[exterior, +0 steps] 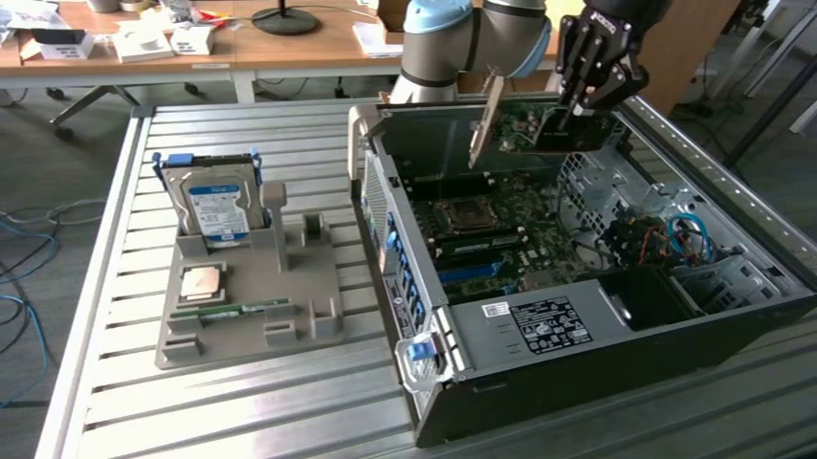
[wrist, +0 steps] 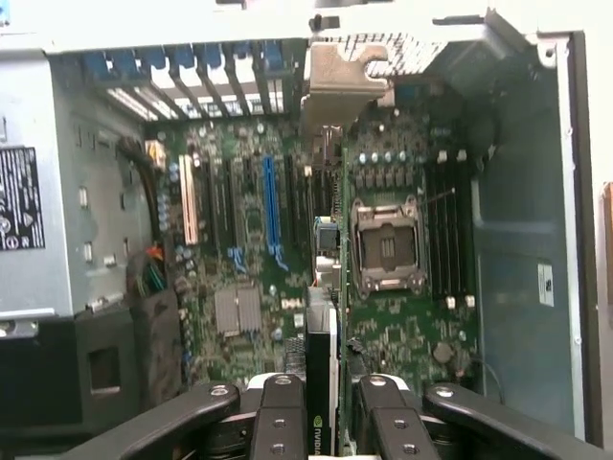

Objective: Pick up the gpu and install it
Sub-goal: 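Insert the gpu into the slot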

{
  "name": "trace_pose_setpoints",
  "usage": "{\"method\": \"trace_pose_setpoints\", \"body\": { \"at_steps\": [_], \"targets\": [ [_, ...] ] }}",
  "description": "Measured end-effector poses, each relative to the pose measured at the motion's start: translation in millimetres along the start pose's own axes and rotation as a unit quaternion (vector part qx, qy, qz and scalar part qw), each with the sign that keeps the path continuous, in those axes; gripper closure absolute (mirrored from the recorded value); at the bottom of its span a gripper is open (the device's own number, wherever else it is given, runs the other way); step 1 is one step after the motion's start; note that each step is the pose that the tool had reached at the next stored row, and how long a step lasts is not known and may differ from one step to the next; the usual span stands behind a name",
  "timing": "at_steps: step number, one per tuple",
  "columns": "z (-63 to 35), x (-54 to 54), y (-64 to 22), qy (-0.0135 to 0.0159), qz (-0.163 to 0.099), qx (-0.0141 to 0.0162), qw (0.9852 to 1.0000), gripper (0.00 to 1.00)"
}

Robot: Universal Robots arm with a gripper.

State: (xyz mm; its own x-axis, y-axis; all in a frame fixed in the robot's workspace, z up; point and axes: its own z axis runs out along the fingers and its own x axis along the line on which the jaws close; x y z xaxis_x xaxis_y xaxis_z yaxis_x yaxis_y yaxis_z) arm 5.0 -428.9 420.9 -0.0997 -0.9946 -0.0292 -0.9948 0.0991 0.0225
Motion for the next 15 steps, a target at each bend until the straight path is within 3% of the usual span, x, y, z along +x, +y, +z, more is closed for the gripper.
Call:
{"method": "trace_pose_setpoints", "body": {
  "at_steps": [3,5,6,15],
  "targets": [
    [0.0,0.1,1.4,-0.0016,-0.002,0.0159,0.9999,0.74],
    [0.1,0.2,2.4,-0.0023,-0.004,0.0237,0.9997,0.74],
    [0.1,0.2,2.6,-0.0025,-0.004,0.0250,0.9997,0.74],
    [0.6,0.4,3.7,-0.0024,-0.004,0.0253,0.9997,0.74]
  ]
}}
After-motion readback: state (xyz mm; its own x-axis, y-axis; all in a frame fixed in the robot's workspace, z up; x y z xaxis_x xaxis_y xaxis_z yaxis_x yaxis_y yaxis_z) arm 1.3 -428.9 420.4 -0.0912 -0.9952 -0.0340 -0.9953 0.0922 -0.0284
